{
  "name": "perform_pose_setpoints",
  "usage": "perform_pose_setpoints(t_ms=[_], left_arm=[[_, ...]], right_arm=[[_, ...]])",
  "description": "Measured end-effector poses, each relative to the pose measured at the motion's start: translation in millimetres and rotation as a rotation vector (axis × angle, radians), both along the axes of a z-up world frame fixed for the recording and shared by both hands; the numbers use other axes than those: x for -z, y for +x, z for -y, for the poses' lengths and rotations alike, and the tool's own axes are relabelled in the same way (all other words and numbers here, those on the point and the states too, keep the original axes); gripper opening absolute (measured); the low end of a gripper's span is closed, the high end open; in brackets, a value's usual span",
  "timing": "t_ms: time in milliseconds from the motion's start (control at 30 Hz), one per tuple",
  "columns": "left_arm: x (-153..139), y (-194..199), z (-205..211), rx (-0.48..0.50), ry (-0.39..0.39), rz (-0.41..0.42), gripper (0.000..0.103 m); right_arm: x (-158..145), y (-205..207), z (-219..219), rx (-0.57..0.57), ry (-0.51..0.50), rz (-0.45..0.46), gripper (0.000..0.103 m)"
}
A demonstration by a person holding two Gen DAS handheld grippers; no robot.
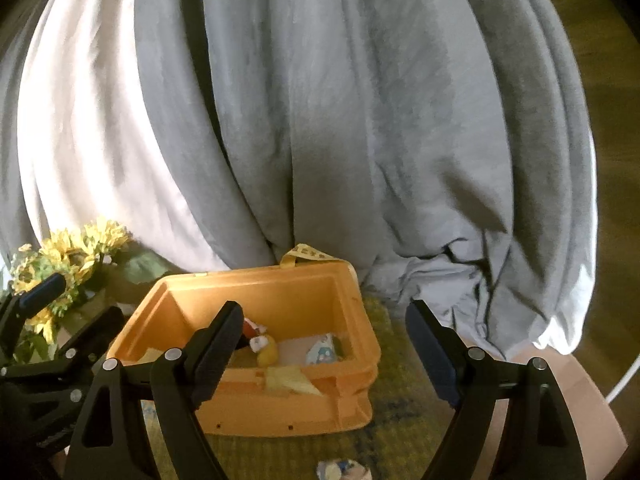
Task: Organize soft objects
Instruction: 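Withdraw both open tools from the crate toward the table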
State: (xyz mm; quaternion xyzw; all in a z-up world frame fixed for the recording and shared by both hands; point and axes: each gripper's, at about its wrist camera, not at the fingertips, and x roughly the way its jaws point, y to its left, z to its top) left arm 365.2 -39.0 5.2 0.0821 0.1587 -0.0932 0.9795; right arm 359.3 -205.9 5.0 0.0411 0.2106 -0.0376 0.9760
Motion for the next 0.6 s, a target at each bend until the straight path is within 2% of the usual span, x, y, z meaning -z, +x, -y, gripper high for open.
perform_pose_setpoints(t_ms=[400,600], left_arm=[[0,-49,-7,0.002,0.017,-0.009,0.09],[8,-66,-9,0.016,0.01,-0.053,0.09]], right_arm=[[0,-54,0,0.027,-0.01,-0.026,0.084],[8,-77,-2,0.031,-0.008,-0.053,0.084]])
